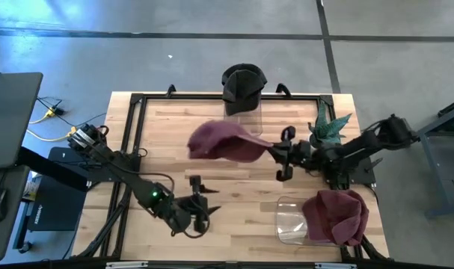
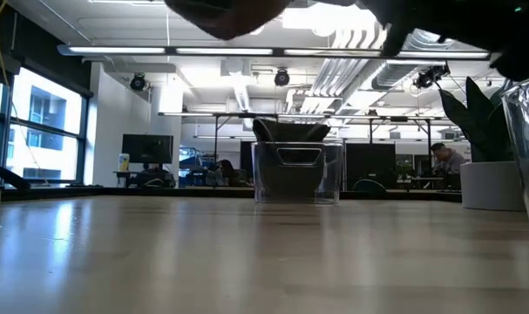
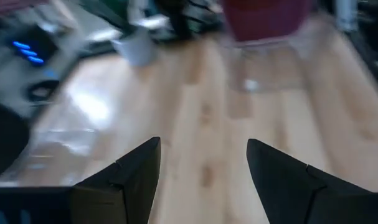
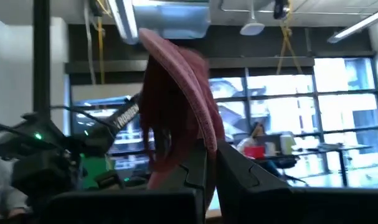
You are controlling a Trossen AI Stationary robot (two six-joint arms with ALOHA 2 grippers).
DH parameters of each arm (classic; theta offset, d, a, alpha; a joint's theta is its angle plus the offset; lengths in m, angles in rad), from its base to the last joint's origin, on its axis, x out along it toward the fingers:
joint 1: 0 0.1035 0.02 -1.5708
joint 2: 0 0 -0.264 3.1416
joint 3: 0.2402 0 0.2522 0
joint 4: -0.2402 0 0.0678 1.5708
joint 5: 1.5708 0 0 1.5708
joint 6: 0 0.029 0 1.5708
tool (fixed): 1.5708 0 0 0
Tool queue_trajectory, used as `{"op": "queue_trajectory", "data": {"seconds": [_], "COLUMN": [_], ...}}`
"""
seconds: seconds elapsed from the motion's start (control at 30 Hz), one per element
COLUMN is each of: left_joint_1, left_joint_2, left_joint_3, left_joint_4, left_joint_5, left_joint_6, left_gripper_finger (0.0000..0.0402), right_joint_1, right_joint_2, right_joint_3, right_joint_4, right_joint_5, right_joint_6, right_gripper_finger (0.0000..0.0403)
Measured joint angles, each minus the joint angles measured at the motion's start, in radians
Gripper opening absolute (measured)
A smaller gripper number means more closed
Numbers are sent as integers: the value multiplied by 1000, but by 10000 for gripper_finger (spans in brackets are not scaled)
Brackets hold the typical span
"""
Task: Pick & Place hat
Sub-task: Put the red cap into the bottom transparent bin
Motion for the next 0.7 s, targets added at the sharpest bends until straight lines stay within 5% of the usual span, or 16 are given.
{"op": "queue_trajectory", "data": {"seconds": [0.2, 0.47, 0.7], "left_joint_1": [81, 214, 324], "left_joint_2": [1, 2, 2], "left_joint_3": [-170, -399, -347], "left_joint_4": [485, 1347, 1394], "left_joint_5": [-68, 195, 293], "left_joint_6": [202, 523, 545], "left_gripper_finger": [231, 231, 231], "right_joint_1": [-78, -83, -83], "right_joint_2": [59, 70, 70], "right_joint_3": [115, 195, 195], "right_joint_4": [4, 4, 5], "right_joint_5": [-237, -335, -332], "right_joint_6": [-3, -33, -36], "right_gripper_finger": [7, 10, 8]}}
